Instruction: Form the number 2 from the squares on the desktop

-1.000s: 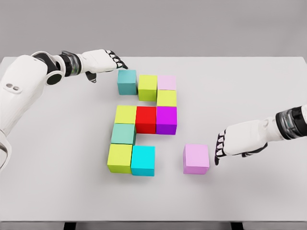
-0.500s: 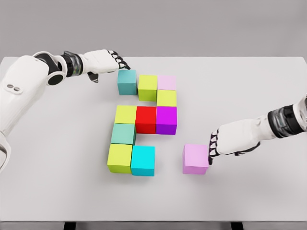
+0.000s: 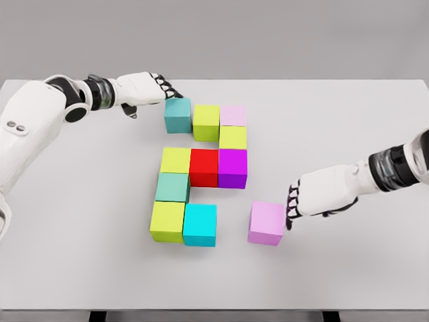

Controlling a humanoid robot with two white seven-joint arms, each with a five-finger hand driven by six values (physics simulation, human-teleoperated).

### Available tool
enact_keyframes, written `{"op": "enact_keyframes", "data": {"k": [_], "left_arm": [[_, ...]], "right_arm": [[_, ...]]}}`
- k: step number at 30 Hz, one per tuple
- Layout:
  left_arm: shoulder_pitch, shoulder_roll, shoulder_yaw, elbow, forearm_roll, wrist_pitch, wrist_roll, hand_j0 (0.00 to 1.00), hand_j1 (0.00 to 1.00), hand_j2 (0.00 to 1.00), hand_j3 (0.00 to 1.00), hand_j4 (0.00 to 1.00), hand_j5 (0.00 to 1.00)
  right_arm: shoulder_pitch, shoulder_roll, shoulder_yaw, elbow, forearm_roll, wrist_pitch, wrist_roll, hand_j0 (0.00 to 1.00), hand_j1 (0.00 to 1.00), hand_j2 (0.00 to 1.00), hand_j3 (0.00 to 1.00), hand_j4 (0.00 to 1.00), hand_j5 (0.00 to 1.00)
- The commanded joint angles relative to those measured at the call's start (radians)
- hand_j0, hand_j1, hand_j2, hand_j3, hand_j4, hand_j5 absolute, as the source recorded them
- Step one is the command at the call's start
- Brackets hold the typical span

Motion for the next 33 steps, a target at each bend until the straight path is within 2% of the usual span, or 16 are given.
{"op": "enact_keyframes", "data": {"k": [1,10,17,33], "left_arm": [[0.000,0.007,0.003,-0.012,0.003,0.001,0.000,1.00,1.00,1.00,1.00,1.00,1.00],[0.006,0.014,0.004,-0.023,0.005,0.001,0.000,1.00,1.00,1.00,1.00,1.00,1.00],[0.011,0.014,0.003,-0.047,0.003,0.001,0.000,1.00,1.00,1.00,1.00,1.00,1.00],[0.009,0.015,0.024,-0.035,0.036,0.001,0.002,1.00,1.00,1.00,1.00,1.00,1.00]], "right_arm": [[0.000,-0.019,-0.011,0.000,-0.001,0.002,0.000,0.76,0.76,0.76,0.76,0.76,0.76],[0.006,-0.023,-0.009,0.002,0.021,0.002,0.001,0.76,0.76,0.76,0.76,0.76,0.76],[0.014,0.023,-0.006,0.000,0.036,0.002,0.001,0.76,0.76,0.76,0.76,0.76,0.76],[0.018,0.052,-0.008,0.000,0.032,0.002,0.003,0.76,0.76,0.76,0.76,0.76,0.76]]}}
